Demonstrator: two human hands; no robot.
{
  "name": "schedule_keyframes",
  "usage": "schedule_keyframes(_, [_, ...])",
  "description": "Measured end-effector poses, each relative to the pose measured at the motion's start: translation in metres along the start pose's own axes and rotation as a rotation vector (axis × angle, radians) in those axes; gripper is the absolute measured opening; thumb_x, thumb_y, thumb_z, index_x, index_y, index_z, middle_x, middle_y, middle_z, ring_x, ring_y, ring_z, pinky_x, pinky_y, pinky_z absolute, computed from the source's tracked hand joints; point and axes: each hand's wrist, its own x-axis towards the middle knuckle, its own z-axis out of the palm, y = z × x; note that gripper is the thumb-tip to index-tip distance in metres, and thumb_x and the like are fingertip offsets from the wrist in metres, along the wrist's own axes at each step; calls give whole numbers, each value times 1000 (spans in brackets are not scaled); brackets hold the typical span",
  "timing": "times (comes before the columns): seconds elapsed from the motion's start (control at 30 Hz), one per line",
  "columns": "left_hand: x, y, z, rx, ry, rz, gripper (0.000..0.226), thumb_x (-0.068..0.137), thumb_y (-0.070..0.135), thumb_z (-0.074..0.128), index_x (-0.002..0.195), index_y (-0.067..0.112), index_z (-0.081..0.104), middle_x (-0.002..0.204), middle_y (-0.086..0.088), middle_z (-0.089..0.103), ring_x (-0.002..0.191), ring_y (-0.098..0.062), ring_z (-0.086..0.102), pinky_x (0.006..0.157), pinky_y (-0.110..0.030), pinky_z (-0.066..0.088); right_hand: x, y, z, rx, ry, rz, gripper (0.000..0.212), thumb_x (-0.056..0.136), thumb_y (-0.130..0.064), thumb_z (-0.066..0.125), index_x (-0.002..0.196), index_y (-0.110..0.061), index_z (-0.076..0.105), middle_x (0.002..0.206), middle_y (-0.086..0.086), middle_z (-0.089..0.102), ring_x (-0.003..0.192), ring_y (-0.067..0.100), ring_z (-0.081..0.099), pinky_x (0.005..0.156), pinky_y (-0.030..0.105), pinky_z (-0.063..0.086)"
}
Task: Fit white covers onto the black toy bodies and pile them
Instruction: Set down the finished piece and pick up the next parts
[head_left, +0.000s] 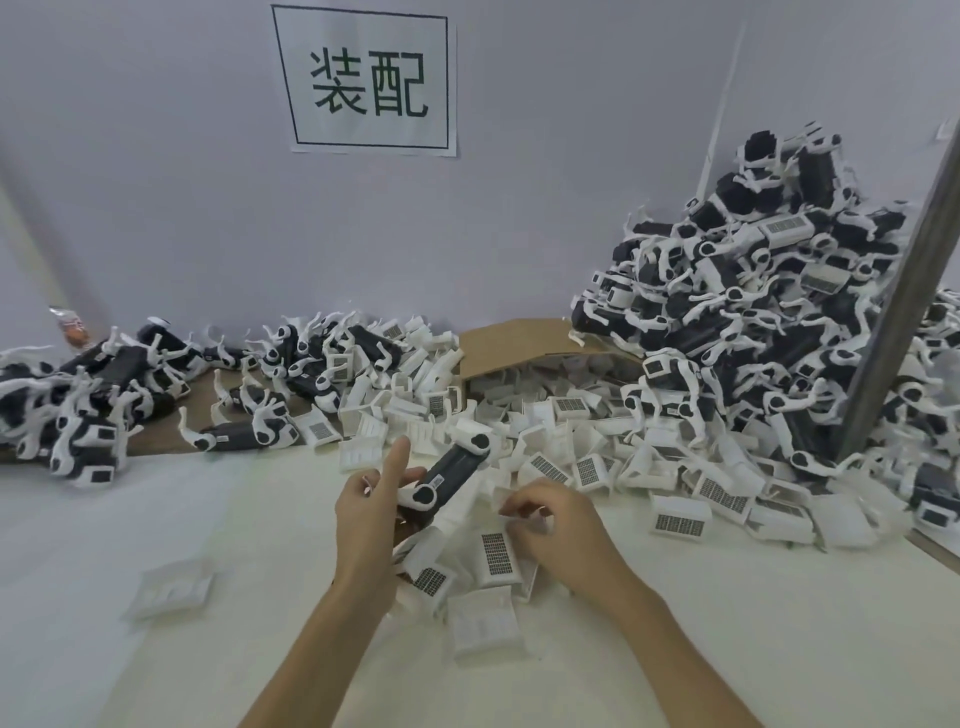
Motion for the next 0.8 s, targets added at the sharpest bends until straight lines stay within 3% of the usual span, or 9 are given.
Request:
schedule_keyframes(0.1, [1, 2, 1, -65, -94, 14, 73, 57, 62, 76, 99, 6, 54, 98, 1, 79, 84, -24, 72, 78, -39, 59, -1, -2, -1, 54, 32, 14, 31, 88, -6, 68, 83, -35, 70, 86, -17, 70, 86, -7, 61, 76, 5, 42])
schedule_keyframes(0.17, [0, 1, 0, -77, -157, 47, 63, 65, 53, 78, 101, 11, 47, 102, -3, 78, 85, -20, 73, 75, -33, 58, 0, -5, -4, 193, 94, 42, 25, 91, -7, 69, 90, -31, 73, 90, -13, 72, 86, -4, 64, 76, 8, 45])
schedule_keyframes(0.3, [0, -2, 1, -59, -200, 75, 53, 74, 36, 82, 88, 19, 34, 100, -9, 78, 79, -19, 74, 62, -24, 57, 4, -6, -19, 839, 43, 209, 24, 97, -2, 56, 110, -17, 70, 101, 8, 70, 92, 18, 68, 77, 27, 55])
schedule_keyframes(0.4, [1, -3, 0, -118, -254, 90, 53, 69, 33, 82, 85, 19, 33, 108, -11, 77, 89, -24, 75, 76, -33, 58, 5, -5, -24, 1129, -49, 269, 26, 100, -5, 46, 113, -16, 65, 100, 7, 72, 87, 18, 69, 69, 29, 56])
schedule_keyframes(0.47, [2, -3, 0, -132, -259, 76, 55, 63, 35, 83, 83, 19, 34, 107, -14, 76, 90, -27, 76, 81, -38, 58, 5, -5, -23, 1191, -68, 290, 26, 97, -7, 47, 114, -16, 64, 99, 7, 72, 84, 17, 69, 68, 29, 54])
schedule_keyframes(0.53, [2, -5, -1, -149, -253, 46, 54, 61, 36, 83, 81, 18, 36, 104, -14, 76, 91, -30, 76, 76, -36, 61, 5, -4, -23, 1217, -77, 292, 26, 91, -12, 53, 114, -17, 64, 99, 5, 72, 84, 16, 68, 68, 28, 54])
schedule_keyframes(0.67, [3, -3, -4, -197, -300, -5, 46, 73, 38, 77, 99, 7, 55, 93, -11, 74, 90, -29, 73, 75, -35, 63, 4, -1, -25, 1223, -70, 283, 32, 84, -12, 63, 115, -17, 64, 101, 6, 73, 88, 18, 70, 72, 29, 59])
schedule_keyframes(0.8, [2, -1, -7, -236, -336, -34, 38, 81, 37, 73, 93, 2, 64, 101, -14, 69, 91, -28, 72, 71, -30, 61, 5, 6, -26, 1297, -27, 336, 41, 82, -8, 65, 122, -18, 62, 104, 6, 73, 91, 19, 70, 81, 32, 55])
